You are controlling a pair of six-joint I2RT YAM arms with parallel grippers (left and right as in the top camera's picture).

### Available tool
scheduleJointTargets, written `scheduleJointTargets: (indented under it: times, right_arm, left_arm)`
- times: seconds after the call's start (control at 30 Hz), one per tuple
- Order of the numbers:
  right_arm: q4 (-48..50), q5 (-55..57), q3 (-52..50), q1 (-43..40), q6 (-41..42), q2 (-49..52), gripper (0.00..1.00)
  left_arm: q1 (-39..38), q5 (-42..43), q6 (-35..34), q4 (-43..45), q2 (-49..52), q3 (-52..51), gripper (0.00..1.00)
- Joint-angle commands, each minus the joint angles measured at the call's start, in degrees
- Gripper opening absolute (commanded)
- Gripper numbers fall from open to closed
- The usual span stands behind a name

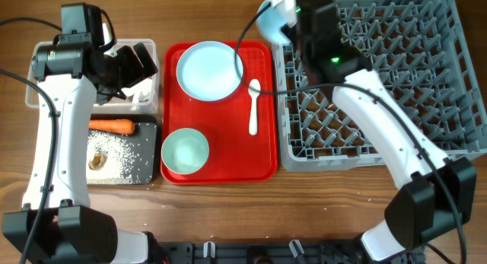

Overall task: Sort waste into correct bins and load items into the dishwasher rack
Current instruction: 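Lift the light blue bowl and carry it right over the rack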

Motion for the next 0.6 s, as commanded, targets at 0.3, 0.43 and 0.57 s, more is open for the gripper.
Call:
scheduleJointTargets:
  times: [0.3,0.43,0.57]
  right_arm:
    - [14.32,2.95,0.63,-9.27,-3.30,13.92,0.04]
    - [18.08,2.99,0.57,-9.27,-3.23,17.86,0.04]
    - [17.25,3.02,0.02,-9.27,-2.91,18.40,0.04]
  left_arm:
    - [0.24,0.66,-0.07,0.07,-0.15,0.63,1.00]
    - [0.24,0.66,-0.07,0.07,-0.15,0.61,1.00]
    - [0.24,0.66,-0.07,0.07,-0.15,0.61,1.00]
